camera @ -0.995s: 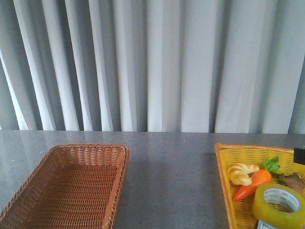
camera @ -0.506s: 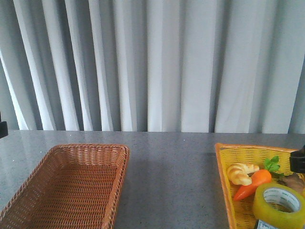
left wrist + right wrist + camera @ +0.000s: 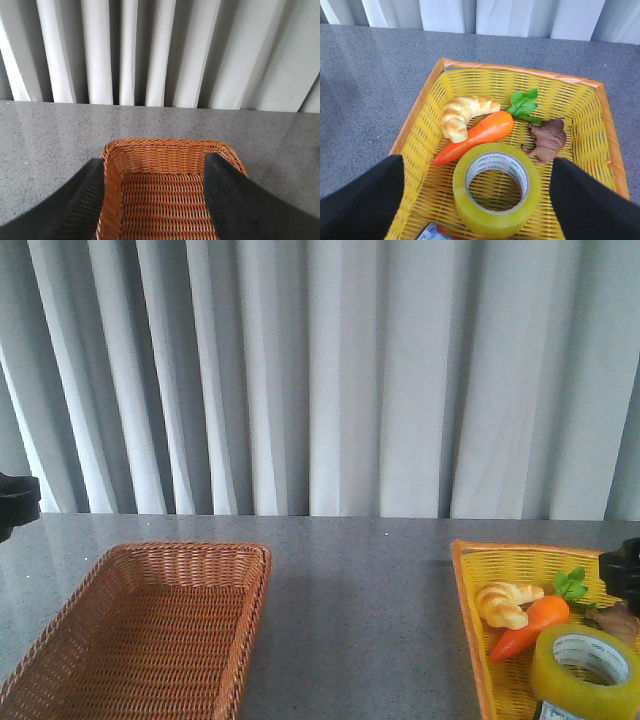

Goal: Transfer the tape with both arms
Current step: 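Lower the right gripper into the yellow basket over the yellow tape roll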

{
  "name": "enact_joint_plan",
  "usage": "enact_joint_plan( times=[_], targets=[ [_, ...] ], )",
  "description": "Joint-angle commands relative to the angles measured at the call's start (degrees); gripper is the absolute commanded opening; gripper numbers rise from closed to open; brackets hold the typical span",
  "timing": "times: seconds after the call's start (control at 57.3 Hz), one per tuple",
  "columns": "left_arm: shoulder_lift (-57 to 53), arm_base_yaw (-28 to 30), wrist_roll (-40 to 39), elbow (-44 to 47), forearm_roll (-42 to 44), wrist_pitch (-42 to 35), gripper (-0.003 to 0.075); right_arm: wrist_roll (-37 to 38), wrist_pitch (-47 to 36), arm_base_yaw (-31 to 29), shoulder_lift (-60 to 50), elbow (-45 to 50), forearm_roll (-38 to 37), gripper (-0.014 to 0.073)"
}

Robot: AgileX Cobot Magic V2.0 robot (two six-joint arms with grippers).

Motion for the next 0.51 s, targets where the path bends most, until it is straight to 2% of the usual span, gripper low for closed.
enact_joint_plan(
  times=[0.0, 0.262, 0.489],
  targets=[
    [0.42, -0.41, -0.51, -2.02, -1.12, -5.32, 0.0434, 0.06, -3.75, 0.03, 0.8, -1.89, -0.92, 0.0591],
    [4.4, -0.41, 0.63, -2.02, 1.39, -6.35, 0.0434, 4.52, 2.36, -0.09, 11.87, -9.72, -5.15, 0.0582],
    [4.46, -0.41, 0.63, -2.02, 2.91, -12.54, 0.0434, 6.02, 10.65, -0.09, 21.96, -17.54, -10.27, 0.0578]
  ],
)
